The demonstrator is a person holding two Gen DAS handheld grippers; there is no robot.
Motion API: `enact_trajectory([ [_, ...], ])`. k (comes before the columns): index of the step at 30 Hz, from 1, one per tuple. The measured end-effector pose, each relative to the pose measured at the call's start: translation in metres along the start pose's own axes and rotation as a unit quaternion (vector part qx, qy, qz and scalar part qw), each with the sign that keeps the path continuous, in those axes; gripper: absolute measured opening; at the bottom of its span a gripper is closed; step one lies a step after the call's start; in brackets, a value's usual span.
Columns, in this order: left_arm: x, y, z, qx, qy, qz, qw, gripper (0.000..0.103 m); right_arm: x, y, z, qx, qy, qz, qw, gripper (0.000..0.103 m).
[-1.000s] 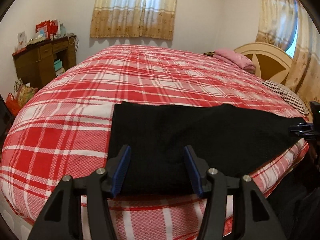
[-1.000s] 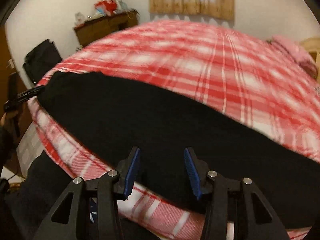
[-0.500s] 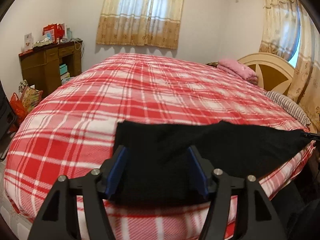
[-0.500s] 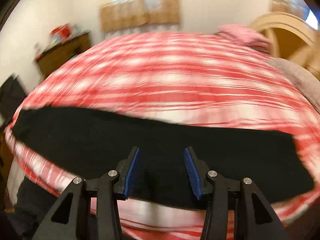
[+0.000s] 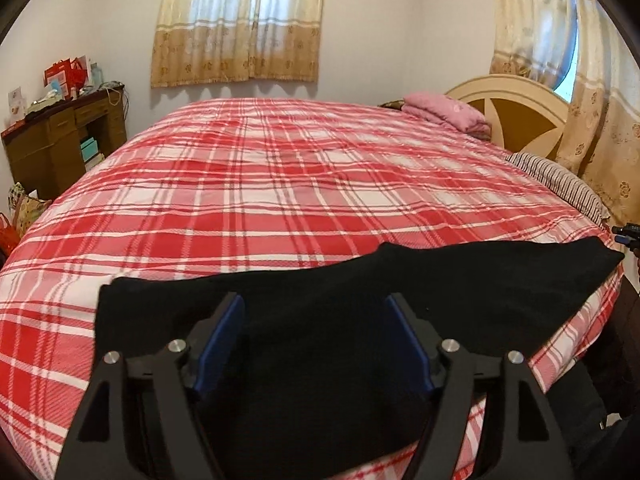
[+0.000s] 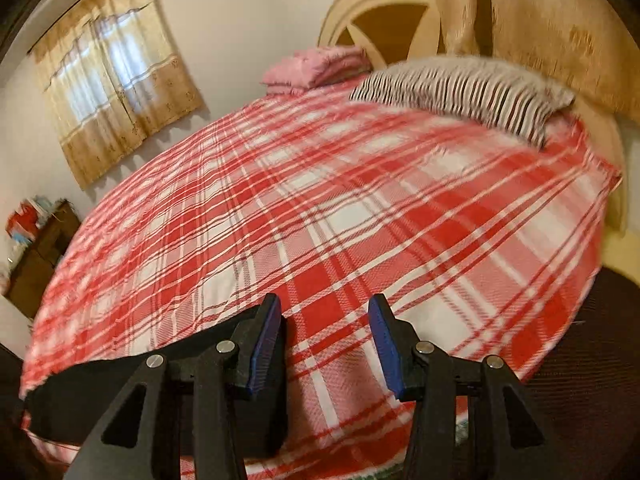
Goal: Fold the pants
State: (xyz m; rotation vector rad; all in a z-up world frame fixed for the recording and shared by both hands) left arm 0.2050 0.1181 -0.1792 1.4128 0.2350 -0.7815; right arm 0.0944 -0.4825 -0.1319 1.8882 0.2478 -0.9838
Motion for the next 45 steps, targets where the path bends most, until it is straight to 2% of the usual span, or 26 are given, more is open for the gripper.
enact_trajectory([
  [5, 0.004, -0.005, -0.006, -0.007, 0.013, -0.013, 0.9998, 0.075, 0.034, -0.020, -0.030, -0.025, 0.051, -0.073, 0.996, 0.047],
  [6, 0.005, -0.006, -0.006, -0.007, 0.017, -0.015, 0.9997, 0.075, 0.038, -0.024, -0.032, -0.029, 0.049, -0.078, 0.995, 0.045],
  [7, 0.005, -0.008, -0.009, -0.006, 0.022, -0.019, 0.9996, 0.075, 0.041, -0.025, -0.033, -0.035, 0.041, -0.074, 0.996, 0.037],
  [8, 0.006, -0.011, -0.013, -0.008, 0.025, -0.022, 0.9994, 0.075, 0.042, -0.027, -0.037, -0.045, 0.040, -0.079, 0.995, 0.014],
  [9, 0.008, -0.013, -0.017, -0.010, 0.031, -0.025, 0.9992, 0.075, 0.044, -0.028, -0.039, -0.048, 0.044, -0.079, 0.995, 0.008],
  [12, 0.010, -0.023, -0.034, -0.011, 0.063, -0.037, 0.9973, 0.075, 0.032, -0.020, -0.047, -0.061, 0.050, -0.057, 0.995, 0.003],
  [14, 0.008, -0.027, -0.041, -0.016, 0.053, -0.033, 0.9979, 0.075, 0.021, -0.011, -0.055, -0.061, 0.061, -0.038, 0.996, 0.003],
  [17, 0.006, -0.027, -0.039, -0.009, 0.055, -0.032, 0.9979, 0.075, 0.008, 0.004, -0.062, -0.065, 0.055, -0.009, 0.996, 0.002],
  [20, 0.004, -0.028, -0.039, -0.013, 0.056, -0.027, 0.9980, 0.075, 0.020, 0.006, -0.057, -0.068, 0.024, -0.015, 0.997, 0.002],
  [23, -0.001, -0.027, -0.040, -0.024, 0.049, -0.017, 0.9984, 0.075, 0.047, -0.010, -0.046, -0.074, 0.003, -0.058, 0.996, 0.003],
  [25, -0.007, -0.025, -0.041, -0.025, 0.049, -0.013, 0.9984, 0.075, 0.055, -0.017, -0.038, -0.072, -0.006, -0.058, 0.996, 0.004],
  [26, -0.010, -0.024, -0.042, -0.023, 0.054, -0.012, 0.9982, 0.075, 0.054, -0.017, -0.035, -0.068, -0.006, -0.056, 0.996, 0.009],
  [28, -0.024, -0.020, -0.045, -0.009, 0.075, -0.003, 0.9971, 0.075, 0.045, -0.016, -0.030, -0.052, -0.004, -0.043, 0.998, 0.032],
  [29, -0.031, -0.017, -0.047, -0.003, 0.085, 0.002, 0.9964, 0.075, 0.040, -0.015, -0.028, -0.044, -0.003, -0.034, 0.998, 0.055],
  [30, -0.035, -0.016, -0.050, 0.001, 0.092, 0.005, 0.9957, 0.075, 0.032, -0.012, -0.026, -0.034, 0.002, -0.019, 0.999, 0.060],
  [33, -0.056, -0.012, -0.071, -0.001, 0.124, 0.015, 0.9922, 0.076, 0.014, -0.011, -0.029, -0.031, 0.012, 0.011, 0.999, 0.060],
  [35, -0.062, -0.012, -0.088, -0.020, 0.128, 0.016, 0.9914, 0.076, 0.006, -0.012, -0.038, -0.038, 0.016, 0.028, 0.999, 0.060],
  [39, -0.056, -0.013, -0.103, -0.058, 0.103, 0.012, 0.9929, 0.075, -0.006, -0.022, -0.067, -0.066, 0.029, 0.051, 0.996, 0.060],
  [41, -0.041, -0.015, -0.104, -0.063, 0.097, -0.006, 0.9933, 0.074, -0.009, -0.027, -0.084, -0.081, 0.038, 0.057, 0.994, 0.060],
  [42, -0.036, -0.015, -0.105, -0.062, 0.102, -0.012, 0.9927, 0.065, -0.010, -0.031, -0.092, -0.088, 0.044, 0.060, 0.993, 0.060],
  [43, -0.028, -0.016, -0.107, -0.062, 0.106, -0.020, 0.9922, 0.051, -0.011, -0.035, -0.101, -0.096, 0.049, 0.060, 0.992, 0.060],
  [45, -0.015, -0.019, -0.112, -0.072, 0.101, -0.036, 0.9916, 0.045, -0.011, -0.042, -0.114, -0.111, 0.055, 0.056, 0.991, 0.060],
])
Point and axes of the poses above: each gripper's, at about its wrist camera, not at the fingertips, and x roughly the way its jaws point, z to its right, y to its top, the point moved 9 cm from there along x, roughly the way its jaws point, and after that the axes turned 6 degrees about -y, right-handed, at the moved point
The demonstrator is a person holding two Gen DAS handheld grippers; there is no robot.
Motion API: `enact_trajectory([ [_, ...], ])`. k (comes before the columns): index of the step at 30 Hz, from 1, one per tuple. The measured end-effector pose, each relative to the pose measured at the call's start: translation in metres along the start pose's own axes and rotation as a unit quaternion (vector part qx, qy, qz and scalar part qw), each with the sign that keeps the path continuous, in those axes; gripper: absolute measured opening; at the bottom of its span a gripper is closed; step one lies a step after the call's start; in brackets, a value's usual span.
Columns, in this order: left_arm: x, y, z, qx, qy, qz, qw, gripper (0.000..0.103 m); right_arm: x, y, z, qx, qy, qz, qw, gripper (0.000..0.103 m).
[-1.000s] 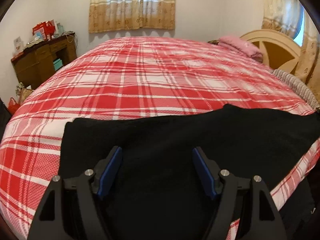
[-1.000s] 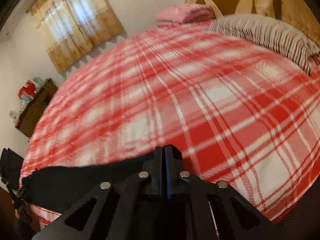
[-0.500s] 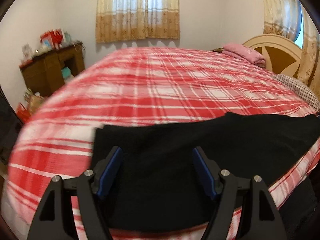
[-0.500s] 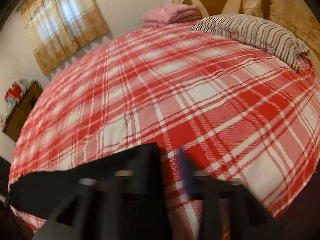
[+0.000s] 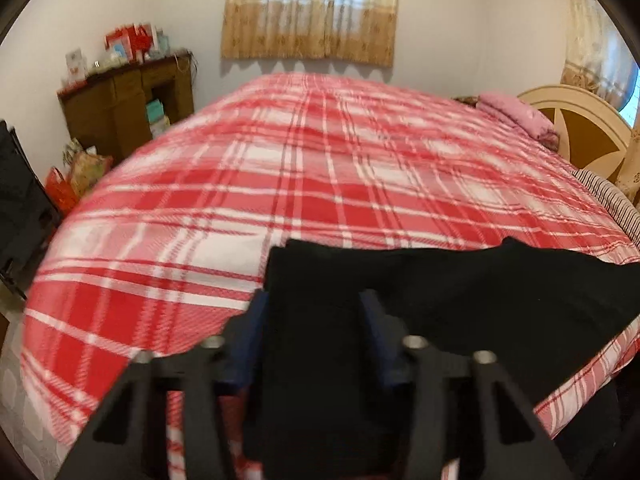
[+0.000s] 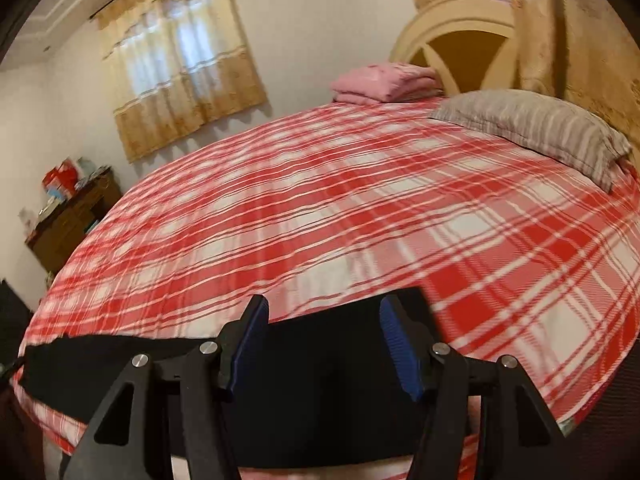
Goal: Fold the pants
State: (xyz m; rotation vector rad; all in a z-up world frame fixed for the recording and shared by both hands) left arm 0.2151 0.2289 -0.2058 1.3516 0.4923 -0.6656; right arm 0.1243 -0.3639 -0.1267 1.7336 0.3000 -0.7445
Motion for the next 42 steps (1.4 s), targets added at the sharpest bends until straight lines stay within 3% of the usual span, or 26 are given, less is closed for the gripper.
enact_trajectory([
  [3, 0.003, 0.004, -0.003, -0.016, -0.008, 0.009, 0.9998, 0.040, 0.001, -0.007, -0.015, -0.017, 0.003, -0.002, 1.000, 0.060],
  [5, 0.002, 0.004, -0.004, -0.020, -0.010, 0.012, 0.9997, 0.029, 0.003, -0.012, -0.021, -0.017, 0.007, -0.006, 1.000, 0.060],
  [6, 0.000, 0.003, -0.004, -0.019, -0.013, 0.014, 0.9996, 0.015, 0.004, -0.014, -0.023, -0.014, 0.010, -0.008, 1.000, 0.060],
  [7, -0.002, 0.003, 0.000, -0.015, -0.024, 0.017, 0.9995, 0.012, 0.006, -0.016, -0.025, -0.012, 0.013, -0.008, 1.000, 0.060],
  [10, -0.010, 0.008, 0.002, -0.008, -0.010, 0.028, 0.9995, 0.010, 0.009, -0.020, -0.030, -0.006, 0.018, -0.012, 1.000, 0.060],
  [13, -0.025, 0.022, -0.009, -0.043, -0.030, 0.054, 0.9972, 0.010, 0.007, -0.022, -0.038, -0.003, 0.027, -0.009, 1.000, 0.060],
  [18, 0.001, 0.006, -0.020, -0.034, -0.017, 0.004, 0.9993, 0.011, 0.011, -0.029, -0.044, -0.012, 0.020, -0.014, 1.000, 0.060],
  [23, 0.002, 0.007, -0.025, -0.056, -0.014, 0.023, 0.9980, 0.027, 0.012, -0.049, -0.055, -0.029, 0.033, -0.044, 0.998, 0.060],
  [25, -0.002, 0.004, -0.028, -0.062, -0.004, 0.026, 0.9977, 0.043, 0.009, -0.057, -0.066, -0.054, 0.034, -0.047, 0.997, 0.060],
  [29, -0.025, 0.001, -0.029, -0.062, 0.008, 0.048, 0.9969, 0.048, 0.003, -0.077, -0.094, -0.081, 0.060, -0.055, 0.993, 0.061],
  [31, -0.036, 0.000, -0.030, -0.057, 0.031, 0.061, 0.9960, 0.065, 0.003, -0.090, -0.113, -0.102, 0.079, -0.063, 0.990, 0.061],
  [33, -0.044, 0.001, -0.026, -0.043, 0.034, 0.073, 0.9958, 0.073, 0.008, -0.103, -0.129, -0.127, 0.087, -0.075, 0.985, 0.061],
  [36, -0.036, -0.007, -0.023, -0.027, 0.042, 0.053, 0.9974, 0.073, 0.025, -0.124, -0.143, -0.155, 0.062, -0.101, 0.981, 0.063],
  [38, -0.021, -0.020, -0.025, -0.016, 0.064, 0.016, 0.9977, 0.073, 0.021, -0.123, -0.154, -0.180, 0.039, -0.081, 0.980, 0.063],
  [42, -0.020, -0.025, -0.032, -0.046, 0.045, 0.025, 0.9976, 0.075, 0.005, -0.123, -0.193, -0.170, 0.101, -0.077, 0.977, 0.065],
])
Point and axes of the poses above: each gripper's, at about its wrist camera, not at the fingertips, and x roughly the way its jaws point, z to its right, y to its top, the point moved 9 cm from there along x, roughly the way its jaws point, and after that the axes turned 6 degrees about -y, right-handed, at the moved point
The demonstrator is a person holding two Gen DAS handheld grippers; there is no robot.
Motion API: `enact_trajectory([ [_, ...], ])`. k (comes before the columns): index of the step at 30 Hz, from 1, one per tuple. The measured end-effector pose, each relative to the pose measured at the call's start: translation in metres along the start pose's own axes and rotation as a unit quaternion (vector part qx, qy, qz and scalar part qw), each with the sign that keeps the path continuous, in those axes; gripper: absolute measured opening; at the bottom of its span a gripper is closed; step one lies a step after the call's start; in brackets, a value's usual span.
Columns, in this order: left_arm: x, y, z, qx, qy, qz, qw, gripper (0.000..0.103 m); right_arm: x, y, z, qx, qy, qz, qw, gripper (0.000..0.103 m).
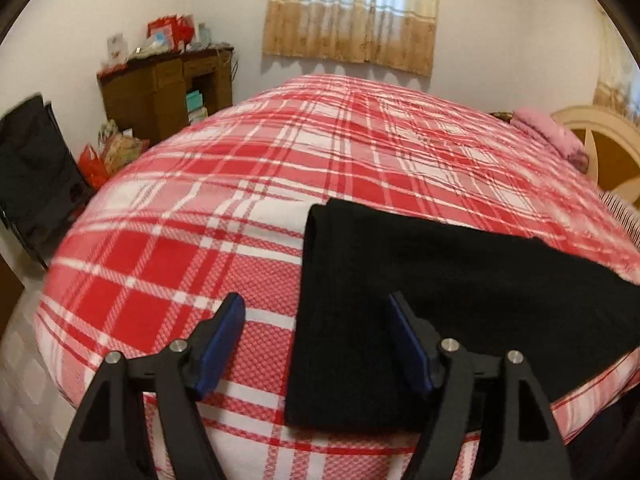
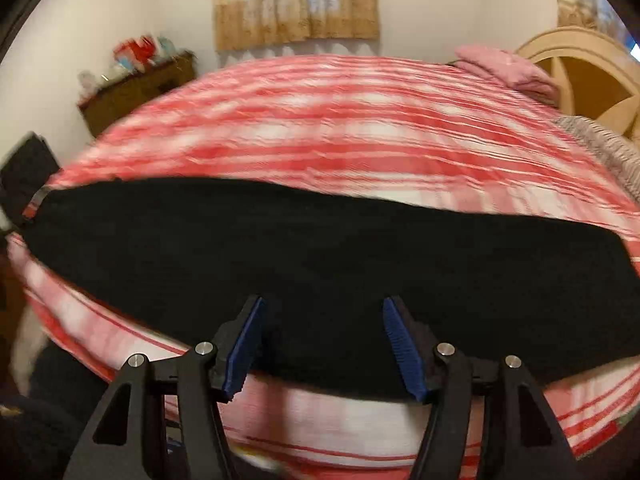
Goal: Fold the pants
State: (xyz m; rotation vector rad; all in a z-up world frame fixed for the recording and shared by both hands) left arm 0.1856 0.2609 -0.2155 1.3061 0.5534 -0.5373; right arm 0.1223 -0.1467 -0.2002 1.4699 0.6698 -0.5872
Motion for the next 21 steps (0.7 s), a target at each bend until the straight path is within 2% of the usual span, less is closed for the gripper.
enact_trajectory([
  [2, -0.001, -0.001, 0.000, 0.003, 0.005, 0.001, 1.0000, 0.076, 0.007, -0.002, -0.032, -0.027, 0.033, -0.010, 0.999, 0.066],
  [4, -0.003, -0.002, 0.001, 0.001, 0.006, 0.001, 1.0000, 0.076, 0.028, -0.017, -0.056, -0.048, 0.053, -0.054, 0.996, 0.067],
  [5, -0.005, -0.002, 0.001, 0.000, 0.006, 0.000, 1.0000, 0.076, 0.035, -0.021, -0.059, -0.053, 0.041, -0.062, 0.996, 0.067],
  [7, -0.014, -0.002, 0.002, 0.003, 0.015, 0.004, 0.9999, 0.076, 0.036, -0.022, -0.063, -0.071, 0.014, -0.043, 0.996, 0.068],
  [10, -0.030, 0.002, 0.008, 0.020, 0.024, 0.021, 0.9993, 0.076, 0.029, -0.020, -0.063, -0.070, 0.024, -0.042, 0.996, 0.069],
  [12, -0.037, 0.006, 0.014, 0.029, 0.025, 0.033, 0.9987, 0.076, 0.024, -0.018, -0.049, -0.039, 0.034, -0.043, 0.998, 0.069],
  [15, -0.043, 0.014, 0.027, 0.036, 0.015, 0.050, 0.9980, 0.084, 0.022, -0.015, -0.035, -0.011, 0.032, -0.045, 0.998, 0.069],
  [17, -0.040, 0.015, 0.037, 0.041, 0.010, 0.048, 0.9980, 0.087, 0.024, -0.013, -0.030, -0.007, 0.018, -0.045, 0.999, 0.069],
  [21, -0.025, 0.005, 0.054, 0.052, -0.002, 0.025, 0.9983, 0.087, 0.022, -0.010, -0.037, -0.012, 0.016, -0.038, 0.999, 0.069],
])
Point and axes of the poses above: each gripper's, at about its wrist camera, not at the fingertips, and x roughly the way its jaws point, z to its right, y to its top, the point moved 9 cm from there along x, roughly the way its jaws point, and after that the axes turned 6 degrees about -y, right-handed, at the moved point
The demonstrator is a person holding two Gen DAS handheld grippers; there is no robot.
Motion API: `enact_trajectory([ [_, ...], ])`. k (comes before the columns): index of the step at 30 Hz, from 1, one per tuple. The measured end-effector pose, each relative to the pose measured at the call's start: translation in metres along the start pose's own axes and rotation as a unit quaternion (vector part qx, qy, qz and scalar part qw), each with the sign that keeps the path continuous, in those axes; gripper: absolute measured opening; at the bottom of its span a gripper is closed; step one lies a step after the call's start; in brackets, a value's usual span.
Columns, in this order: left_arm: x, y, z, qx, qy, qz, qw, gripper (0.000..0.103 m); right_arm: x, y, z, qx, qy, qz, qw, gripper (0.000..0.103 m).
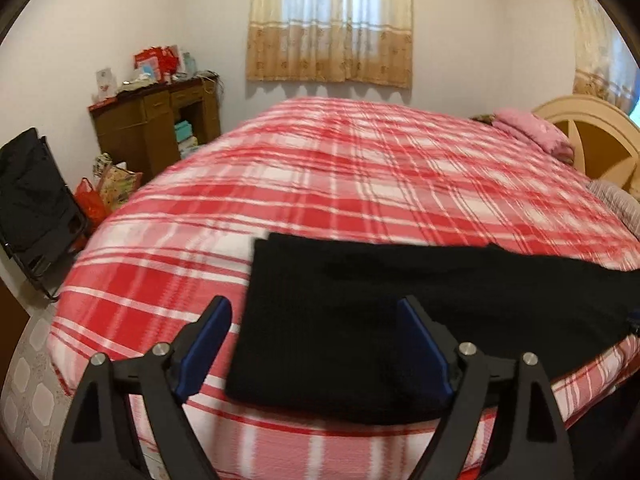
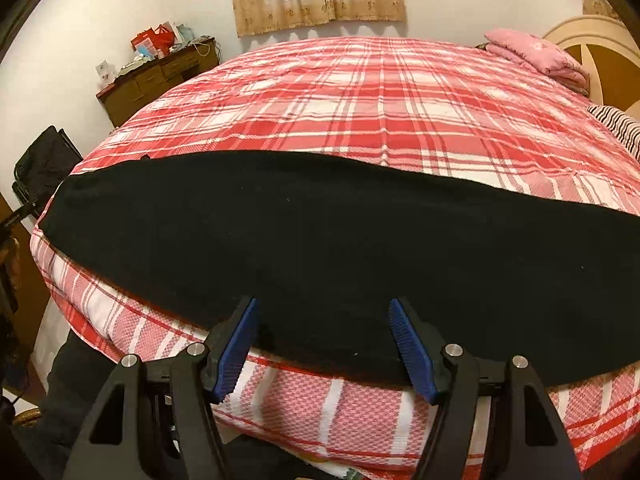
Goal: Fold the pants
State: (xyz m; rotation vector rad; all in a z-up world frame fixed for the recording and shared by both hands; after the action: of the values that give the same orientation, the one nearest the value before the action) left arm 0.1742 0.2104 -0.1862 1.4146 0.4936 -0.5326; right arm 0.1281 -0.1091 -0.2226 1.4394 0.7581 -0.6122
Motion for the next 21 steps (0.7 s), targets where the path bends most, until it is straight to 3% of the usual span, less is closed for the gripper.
enact_trajectory([
  [3, 0.014, -0.013, 0.006, 0.019, 0.019, -0.028, 0.9992, 0.088, -0.007, 0.002, -0.011, -0.012, 0.009, 0.014, 1.000, 0.069],
  [5, 0.020, -0.020, 0.003, 0.039, 0.052, -0.037, 0.9972, 0.088, -0.003, 0.003, -0.018, -0.023, 0.017, 0.010, 1.000, 0.069],
  [8, 0.025, -0.025, 0.001, 0.074, 0.085, -0.042, 0.9928, 0.096, 0.006, 0.007, -0.031, -0.042, 0.018, 0.008, 0.999, 0.069],
  [13, 0.027, -0.031, -0.019, 0.003, 0.046, -0.050, 0.9977, 0.103, 0.019, 0.024, -0.059, -0.048, 0.045, 0.015, 0.998, 0.069],
  [17, 0.026, -0.034, -0.016, 0.013, 0.048, -0.050, 0.9975, 0.103, 0.041, 0.025, -0.089, -0.066, 0.058, -0.004, 0.996, 0.069],
  [21, 0.026, -0.035, -0.015, 0.015, 0.046, -0.049, 0.9976, 0.103, 0.047, 0.021, -0.103, -0.089, 0.021, 0.009, 0.996, 0.078],
])
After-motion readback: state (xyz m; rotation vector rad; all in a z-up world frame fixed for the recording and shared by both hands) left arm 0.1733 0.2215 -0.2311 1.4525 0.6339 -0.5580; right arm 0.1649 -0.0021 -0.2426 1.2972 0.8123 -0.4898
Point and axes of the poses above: each gripper's, at about its wrist camera, not at the fingertips, and x roughly the way its jaws point, z to its right, y to its top, the point moved 9 cm from there along x, roughly the way its jaws point, and after that the axes turned 6 degrees about -y, right-handed, at the moved point
